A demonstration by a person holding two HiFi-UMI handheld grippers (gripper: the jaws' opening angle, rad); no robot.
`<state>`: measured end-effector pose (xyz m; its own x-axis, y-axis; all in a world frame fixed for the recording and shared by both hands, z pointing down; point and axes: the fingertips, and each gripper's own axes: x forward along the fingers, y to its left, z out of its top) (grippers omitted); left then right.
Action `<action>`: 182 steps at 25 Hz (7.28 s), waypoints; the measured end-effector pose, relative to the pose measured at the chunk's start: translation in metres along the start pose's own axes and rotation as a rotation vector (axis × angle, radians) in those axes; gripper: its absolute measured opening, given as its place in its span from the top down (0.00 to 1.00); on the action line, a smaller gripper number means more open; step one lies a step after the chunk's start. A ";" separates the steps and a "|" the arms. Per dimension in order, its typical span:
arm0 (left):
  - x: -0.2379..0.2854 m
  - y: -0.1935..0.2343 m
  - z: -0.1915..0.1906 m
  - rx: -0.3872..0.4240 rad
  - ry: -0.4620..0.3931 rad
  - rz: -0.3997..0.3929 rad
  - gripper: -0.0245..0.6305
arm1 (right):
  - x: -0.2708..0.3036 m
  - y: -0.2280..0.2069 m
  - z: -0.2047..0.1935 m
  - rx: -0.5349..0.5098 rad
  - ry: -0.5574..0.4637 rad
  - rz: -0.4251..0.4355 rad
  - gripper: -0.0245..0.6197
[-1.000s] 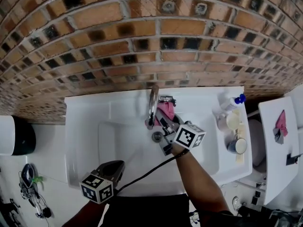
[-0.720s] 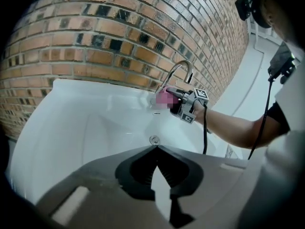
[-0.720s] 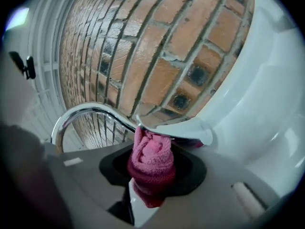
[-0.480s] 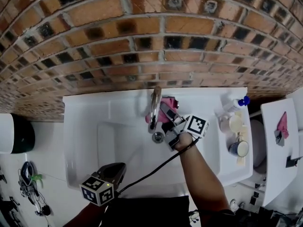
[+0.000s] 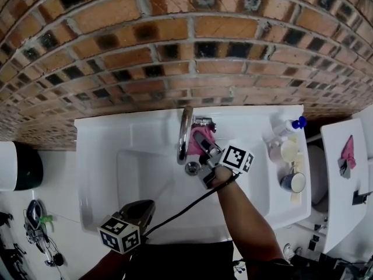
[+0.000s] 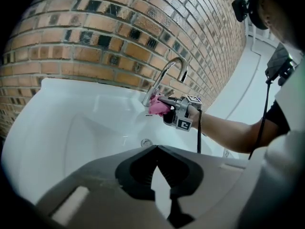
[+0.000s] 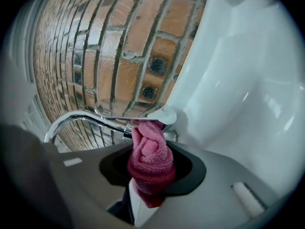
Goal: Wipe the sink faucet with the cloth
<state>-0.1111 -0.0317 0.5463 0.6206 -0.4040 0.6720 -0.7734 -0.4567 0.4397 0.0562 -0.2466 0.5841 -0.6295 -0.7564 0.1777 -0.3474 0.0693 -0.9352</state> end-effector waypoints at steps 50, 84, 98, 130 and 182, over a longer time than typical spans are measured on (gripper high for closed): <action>-0.044 0.002 -0.007 -0.035 -0.169 0.075 0.96 | -0.040 0.182 0.033 0.164 -0.113 0.637 0.74; 0.033 -0.072 0.032 -0.081 -0.198 0.052 0.96 | -0.011 0.135 0.086 -0.863 0.319 0.142 0.75; 0.031 -0.045 0.009 -0.145 -0.153 0.055 0.96 | 0.048 0.106 0.072 -0.611 0.477 0.097 0.75; -0.028 -0.018 0.014 -0.032 -0.200 -0.084 0.96 | 0.025 0.225 0.038 -1.316 0.401 -0.088 0.75; -0.084 0.022 -0.039 0.093 -0.138 -0.168 0.96 | -0.056 0.199 -0.089 -1.919 -0.069 -0.561 0.74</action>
<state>-0.1851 0.0234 0.5223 0.7561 -0.4179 0.5036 -0.6467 -0.5950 0.4773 -0.0396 -0.1321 0.4158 -0.1997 -0.9534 0.2260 -0.6425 0.3016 0.7044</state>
